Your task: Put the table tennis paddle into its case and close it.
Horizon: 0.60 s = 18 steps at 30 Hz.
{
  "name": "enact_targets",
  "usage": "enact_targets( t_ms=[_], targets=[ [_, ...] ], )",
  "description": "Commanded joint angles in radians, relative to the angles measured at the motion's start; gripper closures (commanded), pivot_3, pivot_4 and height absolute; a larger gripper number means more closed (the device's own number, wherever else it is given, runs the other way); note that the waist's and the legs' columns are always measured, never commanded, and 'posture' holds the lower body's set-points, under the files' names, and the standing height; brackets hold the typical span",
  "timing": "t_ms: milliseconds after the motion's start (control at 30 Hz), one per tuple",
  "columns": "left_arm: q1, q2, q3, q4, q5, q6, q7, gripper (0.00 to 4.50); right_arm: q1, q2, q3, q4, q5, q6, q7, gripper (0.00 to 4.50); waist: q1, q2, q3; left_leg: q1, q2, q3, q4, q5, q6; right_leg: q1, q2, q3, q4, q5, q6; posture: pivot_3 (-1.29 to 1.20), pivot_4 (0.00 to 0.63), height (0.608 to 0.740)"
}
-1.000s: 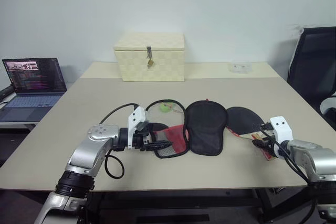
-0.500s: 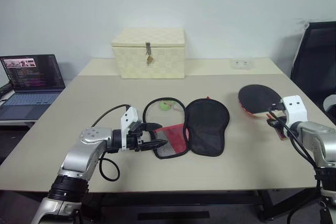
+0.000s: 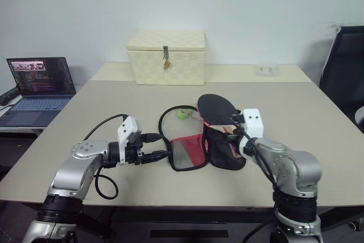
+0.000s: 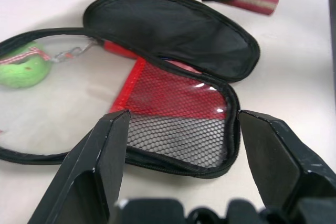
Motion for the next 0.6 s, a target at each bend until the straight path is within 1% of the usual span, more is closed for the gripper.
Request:
enact_targets(
  t_ms=[33, 267, 600],
  targets=[
    [-0.002, 0.010, 0.014, -0.045, -0.009, -0.007, 0.004, 0.94, -0.002, 0.007, -0.016, 0.035, -0.032, -0.097, -0.031, 3.41, 0.000, 0.000, 0.000, 0.000, 0.000, 0.000, 0.000, 0.000, 0.000, 0.000, 0.000, 0.000, 0.000, 0.000, 0.000, 0.00, 0.150, 0.740],
    [-0.002, 0.012, 0.013, -0.049, -0.005, -0.007, 0.007, 0.94, 0.021, 0.007, -0.010, 0.130, -0.074, -0.196, -0.065, 3.41, -0.004, 0.000, 0.000, 0.000, 0.001, 0.001, 0.000, 0.000, 0.000, -0.001, 0.001, 0.001, 0.000, 0.000, 0.000, 0.00, 0.150, 0.740],
    [-0.011, 0.011, 0.008, -0.040, 0.001, -0.011, 0.004, 0.94, 0.050, 0.017, 0.010, 0.116, -0.089, -0.190, -0.070, 3.41, -0.005, 0.000, 0.000, 0.000, 0.001, 0.001, 0.000, 0.000, 0.000, -0.001, 0.001, 0.001, 0.001, 0.000, 0.000, 0.00, 0.150, 0.740]
  ],
)
